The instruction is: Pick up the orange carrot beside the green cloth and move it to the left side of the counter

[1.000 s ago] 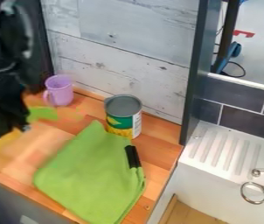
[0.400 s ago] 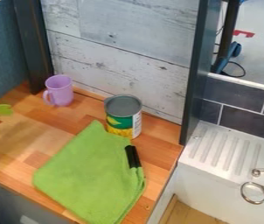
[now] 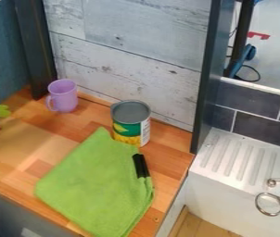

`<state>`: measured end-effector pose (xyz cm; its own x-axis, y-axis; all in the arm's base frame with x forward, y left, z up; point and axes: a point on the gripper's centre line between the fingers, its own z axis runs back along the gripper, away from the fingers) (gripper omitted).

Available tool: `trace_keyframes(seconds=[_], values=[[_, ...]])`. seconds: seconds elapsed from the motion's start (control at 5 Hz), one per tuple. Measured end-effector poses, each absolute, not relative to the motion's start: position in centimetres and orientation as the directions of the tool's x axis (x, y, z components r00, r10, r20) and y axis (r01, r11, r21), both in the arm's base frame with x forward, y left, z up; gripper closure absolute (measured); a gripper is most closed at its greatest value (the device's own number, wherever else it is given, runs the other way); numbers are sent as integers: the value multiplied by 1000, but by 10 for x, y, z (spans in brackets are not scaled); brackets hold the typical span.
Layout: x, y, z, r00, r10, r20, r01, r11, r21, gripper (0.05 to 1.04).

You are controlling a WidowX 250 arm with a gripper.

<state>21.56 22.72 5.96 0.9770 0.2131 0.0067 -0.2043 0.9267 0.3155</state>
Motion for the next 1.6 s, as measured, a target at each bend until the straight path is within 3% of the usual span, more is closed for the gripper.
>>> trace_keyframes(seconds=[0.6,0.8,1.2,1.6], values=[[230,245,42,968,232,92,-249,912,324,901],[230,243,41,968,234,92,-252,917,311,659],[217,218,87,948,272,166,-315,877,363,98],[202,176,113,973,201,116,-226,933,281,81]])
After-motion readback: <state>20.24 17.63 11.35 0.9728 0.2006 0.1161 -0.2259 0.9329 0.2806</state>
